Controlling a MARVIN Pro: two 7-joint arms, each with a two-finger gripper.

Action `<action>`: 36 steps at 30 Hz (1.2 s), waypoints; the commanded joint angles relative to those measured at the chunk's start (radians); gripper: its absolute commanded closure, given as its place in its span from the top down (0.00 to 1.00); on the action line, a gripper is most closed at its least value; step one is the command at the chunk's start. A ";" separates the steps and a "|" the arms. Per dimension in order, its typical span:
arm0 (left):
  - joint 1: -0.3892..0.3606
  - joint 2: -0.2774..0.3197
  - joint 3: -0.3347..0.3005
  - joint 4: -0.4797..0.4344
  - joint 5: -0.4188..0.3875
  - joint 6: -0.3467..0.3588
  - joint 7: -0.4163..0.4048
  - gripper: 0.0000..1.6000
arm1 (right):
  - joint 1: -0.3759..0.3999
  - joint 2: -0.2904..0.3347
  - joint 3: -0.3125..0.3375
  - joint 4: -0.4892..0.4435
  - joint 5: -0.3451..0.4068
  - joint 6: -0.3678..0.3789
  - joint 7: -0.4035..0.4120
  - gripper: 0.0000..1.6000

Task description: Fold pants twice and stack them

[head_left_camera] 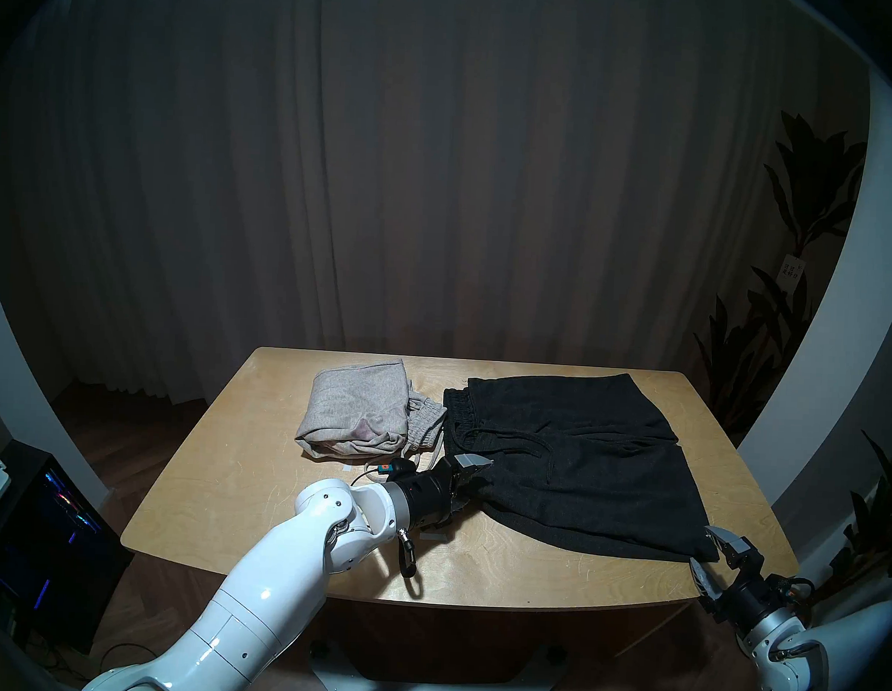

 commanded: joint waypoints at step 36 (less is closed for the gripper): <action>0.004 0.003 0.007 0.007 0.004 0.004 -0.011 1.00 | 0.135 -0.007 0.159 -0.114 -0.006 -0.025 -0.053 1.00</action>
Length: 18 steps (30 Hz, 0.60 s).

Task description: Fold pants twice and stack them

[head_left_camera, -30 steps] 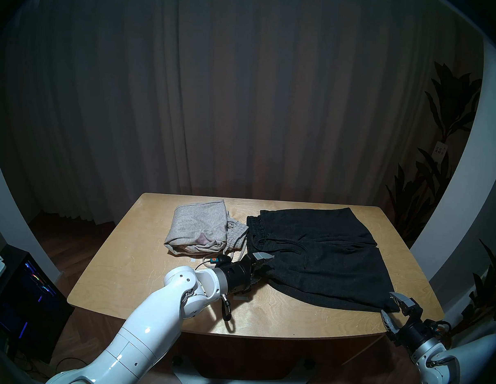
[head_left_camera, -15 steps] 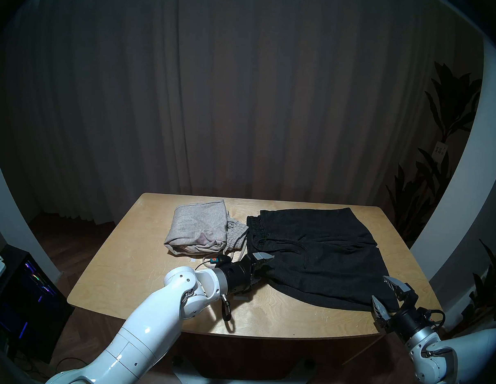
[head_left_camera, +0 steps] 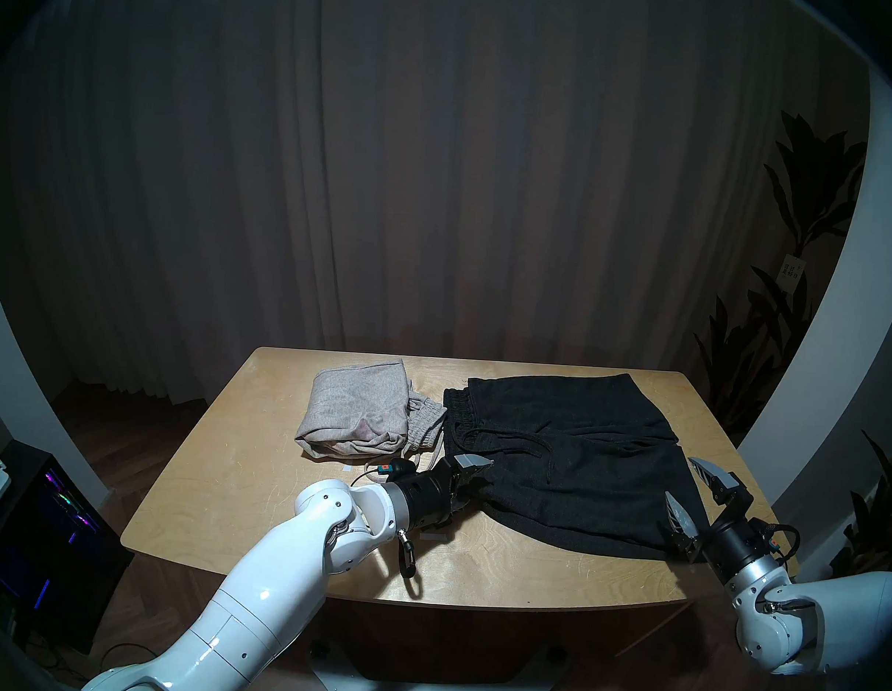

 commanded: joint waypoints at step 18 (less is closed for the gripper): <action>0.003 0.000 0.008 0.006 0.003 0.003 -0.003 1.00 | 0.098 0.004 0.119 0.013 -0.024 -0.085 -0.097 1.00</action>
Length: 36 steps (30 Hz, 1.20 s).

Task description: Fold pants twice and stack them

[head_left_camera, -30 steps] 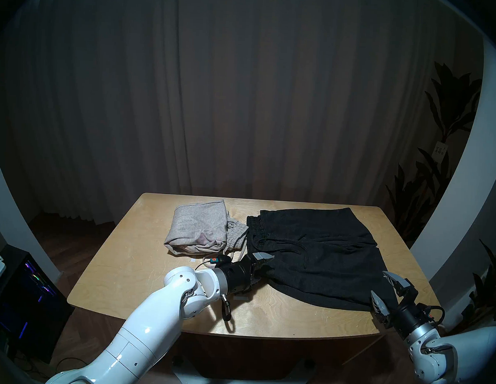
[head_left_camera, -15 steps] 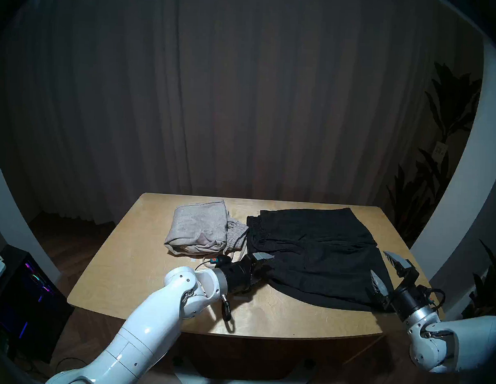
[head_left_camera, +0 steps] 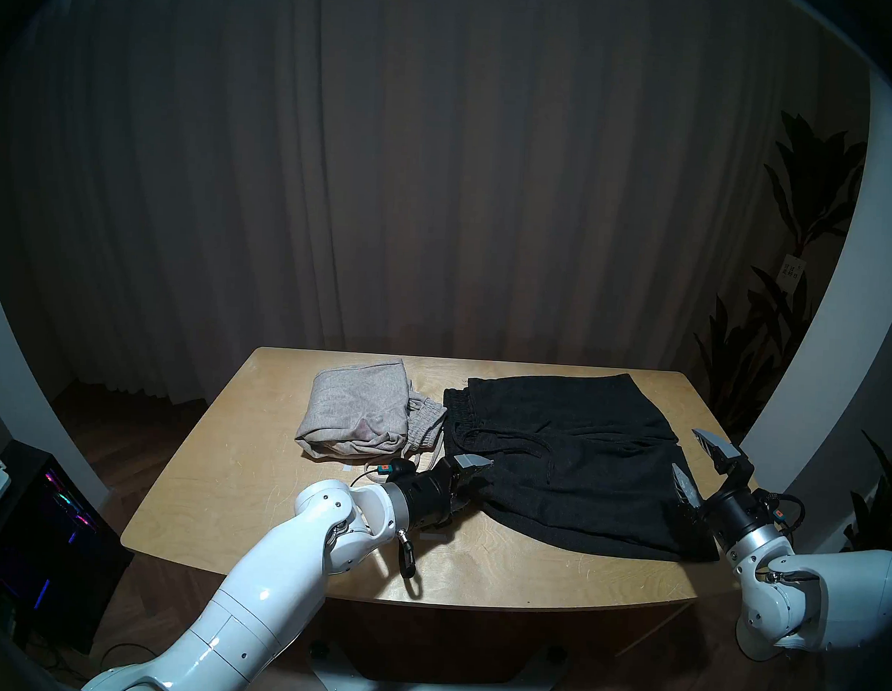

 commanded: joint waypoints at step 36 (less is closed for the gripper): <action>-0.007 -0.002 0.020 0.022 0.014 0.007 -0.004 1.00 | 0.343 0.003 0.464 0.087 -0.141 -0.086 -0.201 1.00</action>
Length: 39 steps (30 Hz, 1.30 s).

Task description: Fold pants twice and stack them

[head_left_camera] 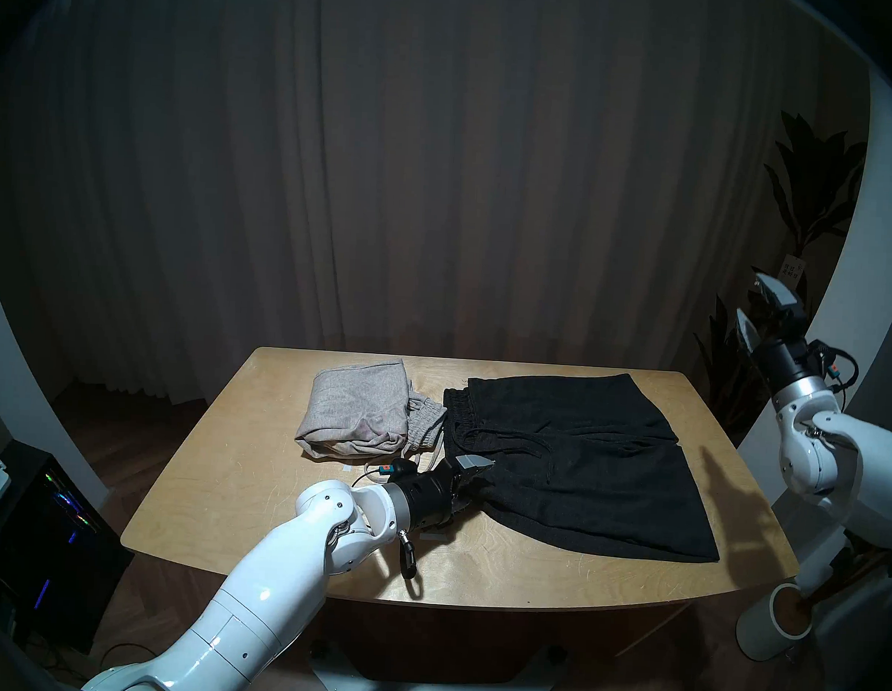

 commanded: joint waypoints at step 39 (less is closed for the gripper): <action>-0.062 0.010 0.039 0.077 0.031 0.025 0.013 1.00 | 0.097 0.004 0.170 -0.008 -0.323 -0.011 -0.454 1.00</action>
